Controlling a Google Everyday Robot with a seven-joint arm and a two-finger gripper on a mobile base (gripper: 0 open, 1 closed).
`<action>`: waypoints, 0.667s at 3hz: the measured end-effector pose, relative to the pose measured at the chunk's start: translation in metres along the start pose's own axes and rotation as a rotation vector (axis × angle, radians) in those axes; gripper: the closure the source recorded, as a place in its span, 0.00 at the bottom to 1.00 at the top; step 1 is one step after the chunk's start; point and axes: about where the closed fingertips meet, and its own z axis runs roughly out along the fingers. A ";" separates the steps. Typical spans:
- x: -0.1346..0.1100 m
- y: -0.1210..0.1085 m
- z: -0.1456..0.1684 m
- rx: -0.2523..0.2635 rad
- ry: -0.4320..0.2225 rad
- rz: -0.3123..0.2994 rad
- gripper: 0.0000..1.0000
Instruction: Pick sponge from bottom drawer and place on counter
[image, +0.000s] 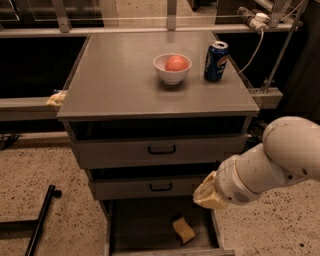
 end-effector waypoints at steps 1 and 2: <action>0.000 0.000 -0.001 0.001 0.001 -0.001 1.00; 0.022 -0.004 0.032 0.014 -0.003 -0.002 1.00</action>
Offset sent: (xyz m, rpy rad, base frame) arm 0.0163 -0.0170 -0.1856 0.0060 -0.0585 -0.0338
